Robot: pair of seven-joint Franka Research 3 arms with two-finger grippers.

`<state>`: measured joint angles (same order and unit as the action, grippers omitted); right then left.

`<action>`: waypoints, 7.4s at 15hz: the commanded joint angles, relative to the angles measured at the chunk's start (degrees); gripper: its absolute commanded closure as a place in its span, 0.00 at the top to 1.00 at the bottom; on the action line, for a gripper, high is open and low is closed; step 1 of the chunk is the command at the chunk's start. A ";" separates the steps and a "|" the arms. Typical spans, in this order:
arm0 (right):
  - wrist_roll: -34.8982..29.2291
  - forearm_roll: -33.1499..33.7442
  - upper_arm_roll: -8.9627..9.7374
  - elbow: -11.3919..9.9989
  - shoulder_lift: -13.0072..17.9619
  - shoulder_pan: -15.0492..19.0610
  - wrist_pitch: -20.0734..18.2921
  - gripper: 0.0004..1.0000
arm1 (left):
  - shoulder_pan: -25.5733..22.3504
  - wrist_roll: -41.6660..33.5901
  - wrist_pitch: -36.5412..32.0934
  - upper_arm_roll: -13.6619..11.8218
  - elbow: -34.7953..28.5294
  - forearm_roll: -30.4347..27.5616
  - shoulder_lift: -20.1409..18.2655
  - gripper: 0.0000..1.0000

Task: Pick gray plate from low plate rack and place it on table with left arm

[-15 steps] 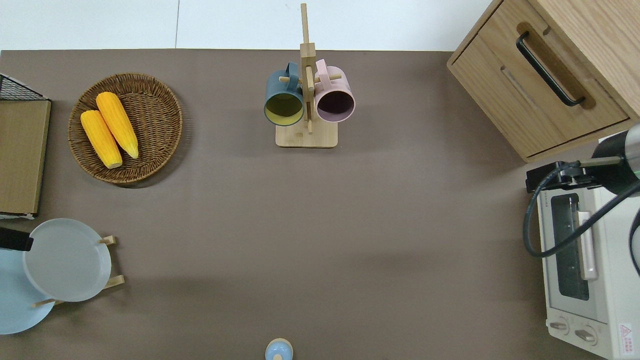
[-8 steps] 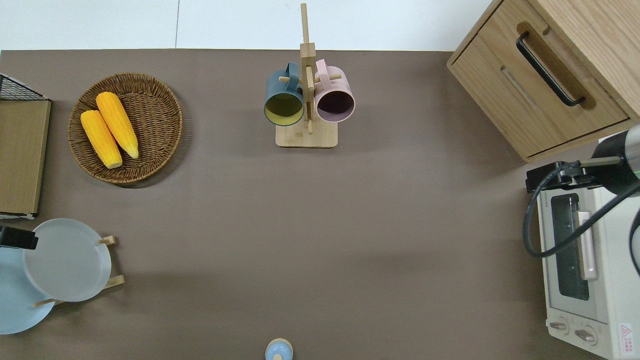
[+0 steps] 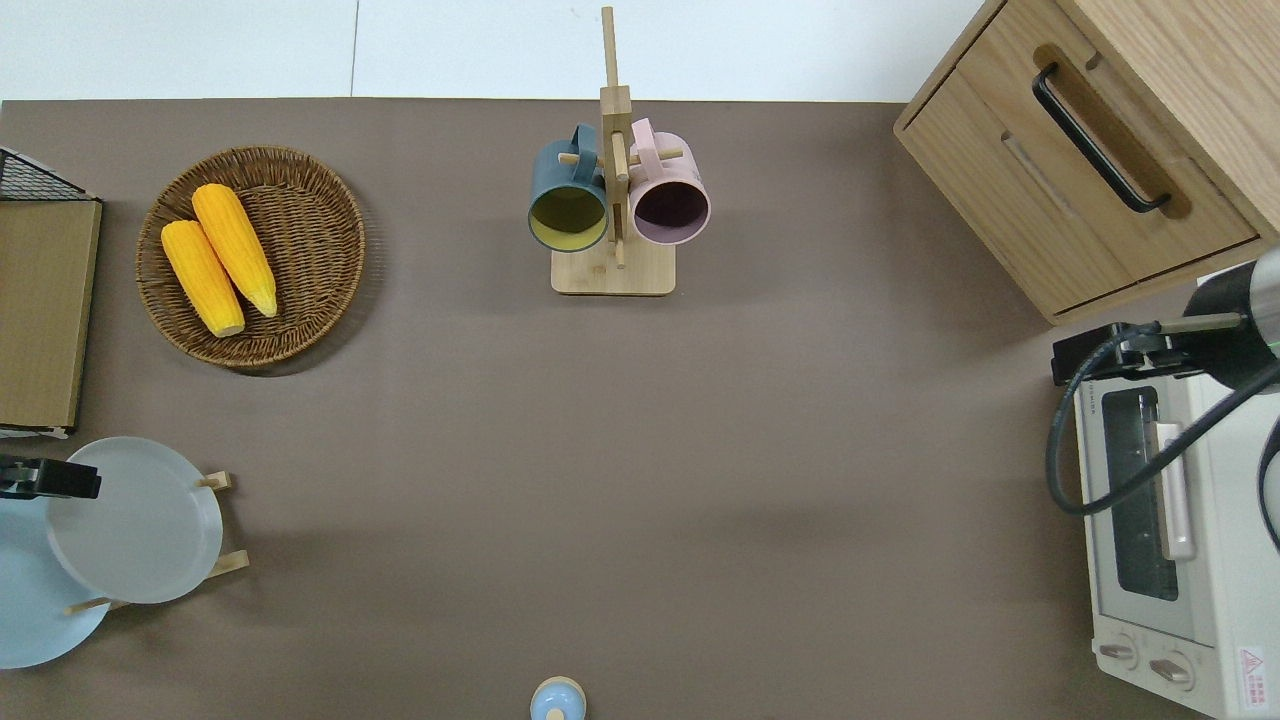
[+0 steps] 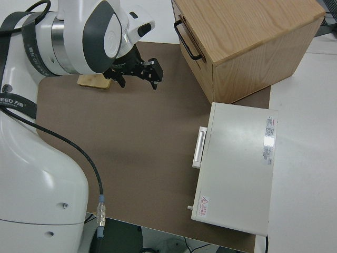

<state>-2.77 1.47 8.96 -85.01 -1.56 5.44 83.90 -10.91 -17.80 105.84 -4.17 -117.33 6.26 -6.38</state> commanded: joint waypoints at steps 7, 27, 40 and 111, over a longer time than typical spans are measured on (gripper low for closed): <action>-0.22 -0.15 -0.34 0.37 -0.02 -0.43 -0.05 0.98 | -1.74 -0.66 7.54 0.21 -7.56 0.77 -0.92 0.99; -0.22 -0.15 -0.34 0.37 -0.02 -0.43 -0.05 0.98 | -0.95 0.22 -1.41 0.74 -2.30 0.77 -1.62 0.00; -0.22 -0.15 -0.34 0.37 -0.02 -0.43 -0.05 0.98 | -0.60 11.47 -28.67 8.83 13.01 -2.72 -5.05 0.00; -0.22 -0.15 -0.34 0.37 -0.02 -0.43 -0.05 0.98 | 4.41 9.63 -12.23 11.81 8.79 -8.46 -8.65 1.00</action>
<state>-2.77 1.47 8.96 -85.01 -1.56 5.44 83.90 -7.01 -9.00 96.43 7.03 -110.92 -5.40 -16.32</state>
